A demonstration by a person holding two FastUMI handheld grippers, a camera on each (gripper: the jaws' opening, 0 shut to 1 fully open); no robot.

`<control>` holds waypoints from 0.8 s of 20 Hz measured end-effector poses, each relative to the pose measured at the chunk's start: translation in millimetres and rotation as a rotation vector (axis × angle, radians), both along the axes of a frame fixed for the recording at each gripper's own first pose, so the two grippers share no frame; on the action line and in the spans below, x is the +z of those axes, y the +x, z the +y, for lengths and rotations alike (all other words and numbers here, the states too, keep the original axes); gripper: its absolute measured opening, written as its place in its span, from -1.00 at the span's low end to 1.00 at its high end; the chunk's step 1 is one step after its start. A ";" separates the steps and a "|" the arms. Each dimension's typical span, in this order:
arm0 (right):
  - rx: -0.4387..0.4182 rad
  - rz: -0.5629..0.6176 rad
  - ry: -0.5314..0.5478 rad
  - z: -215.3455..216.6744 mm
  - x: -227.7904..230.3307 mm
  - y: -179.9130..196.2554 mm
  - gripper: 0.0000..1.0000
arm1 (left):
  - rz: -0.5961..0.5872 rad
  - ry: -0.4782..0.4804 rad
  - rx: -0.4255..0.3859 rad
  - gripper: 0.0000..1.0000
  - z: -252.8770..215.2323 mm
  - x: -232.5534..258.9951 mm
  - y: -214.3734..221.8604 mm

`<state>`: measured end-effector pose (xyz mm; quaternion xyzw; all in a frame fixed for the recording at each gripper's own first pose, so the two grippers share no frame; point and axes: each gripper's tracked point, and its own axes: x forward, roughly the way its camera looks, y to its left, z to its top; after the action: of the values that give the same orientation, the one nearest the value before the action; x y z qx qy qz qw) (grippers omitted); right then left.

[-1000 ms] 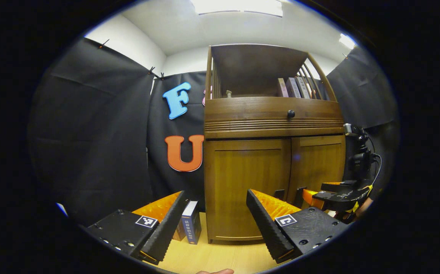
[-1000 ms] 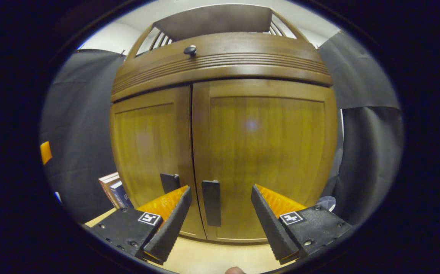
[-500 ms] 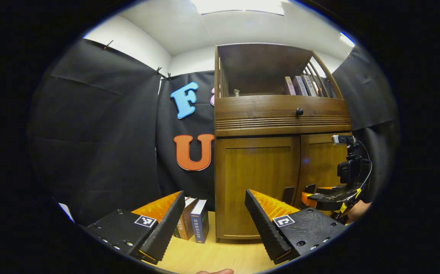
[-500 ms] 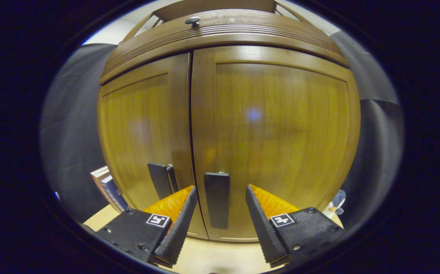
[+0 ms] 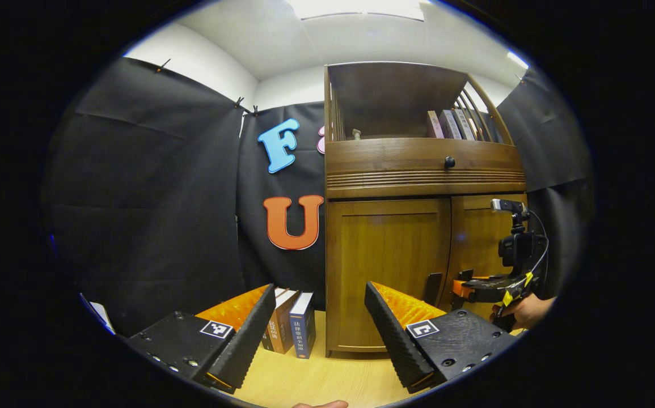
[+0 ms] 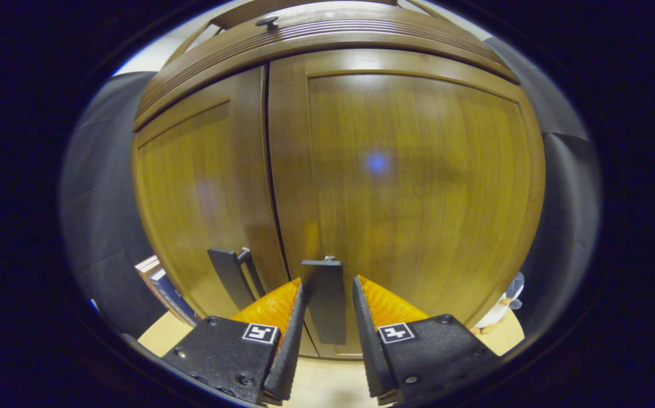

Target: Open the right door of the double-door shoe cabinet with the right hand, and open the left door with the left hand.

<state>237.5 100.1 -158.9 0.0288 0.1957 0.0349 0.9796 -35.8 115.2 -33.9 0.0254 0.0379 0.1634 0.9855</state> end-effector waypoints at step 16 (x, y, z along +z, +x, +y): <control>-0.039 -0.027 -0.016 1.1 3.6 -2.2 -0.45 | 0.014 0.005 -0.002 1.00 5.2 0.8 -42.0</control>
<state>235.3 101.1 -155.3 0.0245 0.1819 0.0146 0.9829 -77.8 120.4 -33.1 0.0289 0.0444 0.1621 0.9853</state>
